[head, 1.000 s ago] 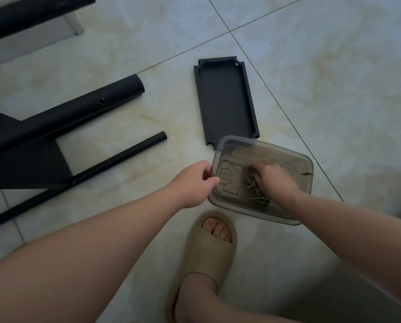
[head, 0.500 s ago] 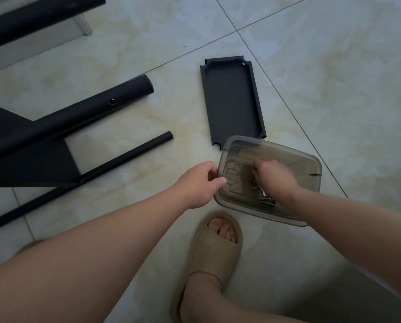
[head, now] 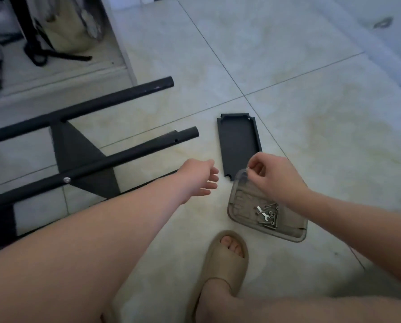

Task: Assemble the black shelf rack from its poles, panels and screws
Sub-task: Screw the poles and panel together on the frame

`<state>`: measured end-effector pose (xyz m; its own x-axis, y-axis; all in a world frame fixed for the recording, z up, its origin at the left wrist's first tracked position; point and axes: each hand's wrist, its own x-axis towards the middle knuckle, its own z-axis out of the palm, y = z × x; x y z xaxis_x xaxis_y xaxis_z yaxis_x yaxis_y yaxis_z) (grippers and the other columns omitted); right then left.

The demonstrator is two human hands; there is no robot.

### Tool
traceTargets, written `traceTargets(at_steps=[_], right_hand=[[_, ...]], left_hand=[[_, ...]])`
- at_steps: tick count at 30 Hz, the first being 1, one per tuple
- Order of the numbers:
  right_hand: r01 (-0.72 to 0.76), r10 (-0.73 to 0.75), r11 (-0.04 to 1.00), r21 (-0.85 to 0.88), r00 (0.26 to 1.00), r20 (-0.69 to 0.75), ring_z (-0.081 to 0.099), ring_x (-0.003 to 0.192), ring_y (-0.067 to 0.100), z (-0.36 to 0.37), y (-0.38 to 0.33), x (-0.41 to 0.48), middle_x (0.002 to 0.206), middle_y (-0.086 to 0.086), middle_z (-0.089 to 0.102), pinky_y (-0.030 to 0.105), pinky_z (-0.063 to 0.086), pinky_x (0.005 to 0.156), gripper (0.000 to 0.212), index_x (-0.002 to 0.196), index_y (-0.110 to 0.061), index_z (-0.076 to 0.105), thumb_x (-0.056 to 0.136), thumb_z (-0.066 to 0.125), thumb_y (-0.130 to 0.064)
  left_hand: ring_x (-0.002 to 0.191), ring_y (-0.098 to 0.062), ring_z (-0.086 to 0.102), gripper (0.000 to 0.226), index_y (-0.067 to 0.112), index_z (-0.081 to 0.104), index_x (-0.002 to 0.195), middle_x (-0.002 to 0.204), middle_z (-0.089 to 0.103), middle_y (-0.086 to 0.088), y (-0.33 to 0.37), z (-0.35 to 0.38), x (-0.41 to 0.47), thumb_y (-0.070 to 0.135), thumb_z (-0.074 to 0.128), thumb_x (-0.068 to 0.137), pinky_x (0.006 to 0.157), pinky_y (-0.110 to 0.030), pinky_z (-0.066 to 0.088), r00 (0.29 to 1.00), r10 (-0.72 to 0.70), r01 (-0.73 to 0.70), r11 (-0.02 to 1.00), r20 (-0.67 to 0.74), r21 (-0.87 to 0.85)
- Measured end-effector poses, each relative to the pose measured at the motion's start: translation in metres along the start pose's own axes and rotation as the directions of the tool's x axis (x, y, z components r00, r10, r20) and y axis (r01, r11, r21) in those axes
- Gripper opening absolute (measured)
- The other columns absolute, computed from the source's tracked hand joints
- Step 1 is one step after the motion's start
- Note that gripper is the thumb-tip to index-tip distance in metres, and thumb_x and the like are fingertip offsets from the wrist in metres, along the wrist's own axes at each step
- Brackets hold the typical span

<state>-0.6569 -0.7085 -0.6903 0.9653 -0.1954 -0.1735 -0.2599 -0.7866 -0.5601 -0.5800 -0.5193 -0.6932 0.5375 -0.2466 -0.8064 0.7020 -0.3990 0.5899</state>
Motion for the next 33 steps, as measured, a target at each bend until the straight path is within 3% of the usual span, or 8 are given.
traceTargets(at_steps=[7,13,17,24,27,30,31,33], right_hand=[[0.256,-0.251,0.962,0.097,0.966,-0.062,0.055,0.067,0.006,-0.032,-0.137,-0.014,0.077,-0.014,0.057,0.023,0.047,0.065,0.021,0.081,-0.030,0.060,0.088,0.069,-0.013],[0.373,-0.374,0.915,0.154,0.927,-0.029,0.057,0.071,-0.001,-0.009,-0.231,-0.028,0.093,-0.011,0.056,0.009,0.041,0.070,0.007,0.097,-0.023,0.073,0.093,0.068,-0.018],[0.362,-0.354,0.917,0.170,0.932,-0.077,0.058,0.078,0.006,0.007,-0.271,-0.029,0.097,-0.008,0.060,0.011,0.043,0.074,0.008,0.097,-0.025,0.068,0.097,0.064,-0.018],[0.264,-0.219,0.955,-0.137,0.936,0.277,0.058,0.106,0.017,0.033,-0.299,-0.016,0.114,-0.001,0.064,0.027,0.042,0.089,0.026,0.122,-0.018,0.064,0.101,0.058,-0.033],[0.237,-0.153,0.946,-0.220,0.928,0.340,0.058,0.107,0.018,0.038,-0.314,-0.010,0.119,-0.001,0.065,0.028,0.043,0.088,0.029,0.123,-0.019,0.063,0.101,0.058,-0.036],[0.235,-0.125,0.932,-0.276,0.922,0.366,0.057,0.103,0.017,0.043,-0.336,-0.006,0.121,-0.002,0.063,0.027,0.042,0.086,0.032,0.126,-0.019,0.061,0.100,0.058,-0.037],[0.241,-0.122,0.925,-0.294,0.920,0.372,0.057,0.103,0.017,0.045,-0.345,-0.005,0.120,-0.002,0.063,0.027,0.043,0.085,0.033,0.127,-0.019,0.061,0.099,0.059,-0.037],[0.247,-0.126,0.921,-0.300,0.920,0.370,0.058,0.106,0.019,0.051,-0.361,-0.003,0.121,-0.001,0.063,0.028,0.045,0.087,0.033,0.127,-0.019,0.061,0.098,0.060,-0.036]], left_hand=[[0.088,-0.029,0.073,0.052,-0.002,0.067,0.105,0.100,0.074,-0.017,0.033,-0.065,-0.074,0.042,0.038,0.107,0.075,-0.038,0.058,0.992,0.038,0.006,0.939,0.122,-0.343],[0.077,-0.027,0.069,0.051,-0.005,0.066,0.097,0.088,0.068,-0.017,0.026,-0.135,-0.126,0.035,0.036,0.108,0.068,-0.037,0.059,0.986,0.091,0.001,0.840,0.143,-0.543],[0.066,-0.021,0.065,0.035,-0.003,0.066,0.086,0.073,0.064,-0.012,0.006,-0.179,-0.144,0.016,0.043,0.104,0.051,-0.026,0.056,1.000,0.009,0.009,0.834,0.030,-0.551],[0.066,-0.017,0.073,0.041,0.000,0.063,0.100,0.097,0.068,-0.015,-0.024,-0.242,-0.163,-0.012,0.024,0.098,0.055,-0.024,0.057,0.990,0.030,-0.097,0.858,-0.139,-0.505],[0.085,-0.021,0.073,0.039,-0.002,0.058,0.121,0.115,0.068,-0.018,-0.038,-0.259,-0.172,-0.004,0.023,0.104,0.058,-0.027,0.059,0.985,0.051,-0.123,0.876,-0.163,-0.466],[0.120,-0.029,0.064,0.044,-0.005,0.048,0.139,0.133,0.061,-0.020,-0.049,-0.274,-0.183,0.002,0.019,0.106,0.088,-0.035,0.057,0.982,0.098,-0.162,0.877,-0.161,-0.452],[0.119,-0.030,0.064,0.042,-0.006,0.048,0.138,0.130,0.063,-0.021,-0.052,-0.279,-0.185,0.003,0.022,0.106,0.090,-0.036,0.055,0.978,0.116,-0.183,0.877,-0.175,-0.444],[0.088,-0.023,0.074,0.031,-0.005,0.056,0.128,0.106,0.072,-0.019,-0.059,-0.288,-0.189,0.004,0.035,0.106,0.071,-0.031,0.059,0.960,0.144,-0.234,0.884,-0.239,-0.406]])
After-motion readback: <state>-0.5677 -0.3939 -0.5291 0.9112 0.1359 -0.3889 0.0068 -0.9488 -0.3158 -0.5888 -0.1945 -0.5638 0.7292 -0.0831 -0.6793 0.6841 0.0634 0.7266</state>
